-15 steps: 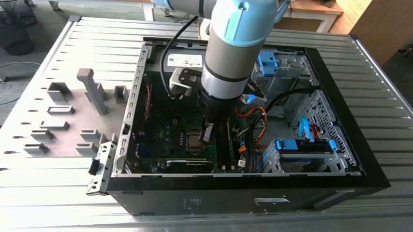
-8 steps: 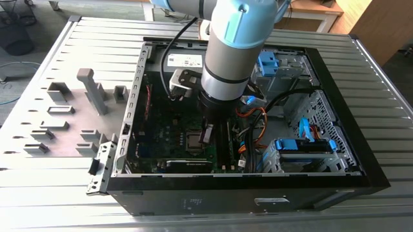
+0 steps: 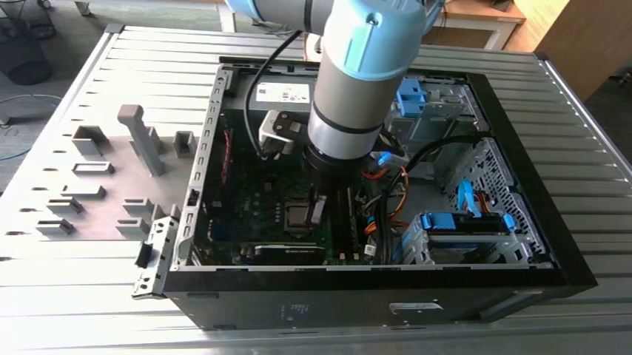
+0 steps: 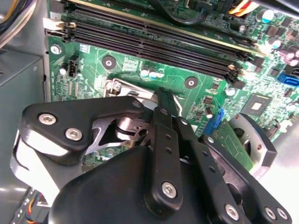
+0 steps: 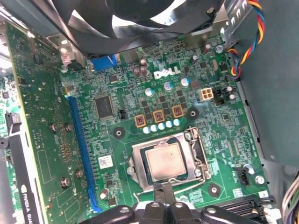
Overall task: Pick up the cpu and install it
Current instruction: 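Install the first cpu locking lever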
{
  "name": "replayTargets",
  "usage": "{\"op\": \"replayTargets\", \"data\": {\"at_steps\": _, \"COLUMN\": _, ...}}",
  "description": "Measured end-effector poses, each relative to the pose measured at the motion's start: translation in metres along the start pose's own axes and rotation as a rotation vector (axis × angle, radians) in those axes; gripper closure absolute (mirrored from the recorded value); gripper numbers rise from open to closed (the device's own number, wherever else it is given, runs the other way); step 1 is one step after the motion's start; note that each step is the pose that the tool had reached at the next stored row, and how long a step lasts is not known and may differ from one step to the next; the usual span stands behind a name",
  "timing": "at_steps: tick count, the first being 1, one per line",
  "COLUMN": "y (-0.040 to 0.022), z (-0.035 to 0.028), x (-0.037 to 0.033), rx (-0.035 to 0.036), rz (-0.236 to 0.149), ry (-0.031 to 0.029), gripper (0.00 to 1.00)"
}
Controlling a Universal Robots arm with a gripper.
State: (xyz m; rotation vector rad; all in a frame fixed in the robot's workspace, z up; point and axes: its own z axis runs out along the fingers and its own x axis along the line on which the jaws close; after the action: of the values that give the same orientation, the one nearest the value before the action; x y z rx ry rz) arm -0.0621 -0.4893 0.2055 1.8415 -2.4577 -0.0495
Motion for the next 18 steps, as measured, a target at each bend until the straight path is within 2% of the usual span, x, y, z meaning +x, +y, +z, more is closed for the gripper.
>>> {"op": "replayTargets", "data": {"at_steps": 12, "y": -0.0024, "z": 0.0054, "x": 0.0069, "rx": 0.0000, "rz": 0.000, "ry": -0.0001, "gripper": 0.89}}
{"op": "replayTargets", "data": {"at_steps": 18, "y": -0.0027, "z": 0.0070, "x": 0.0073, "rx": 0.0000, "rz": 0.000, "ry": 0.0001, "gripper": 0.89}}
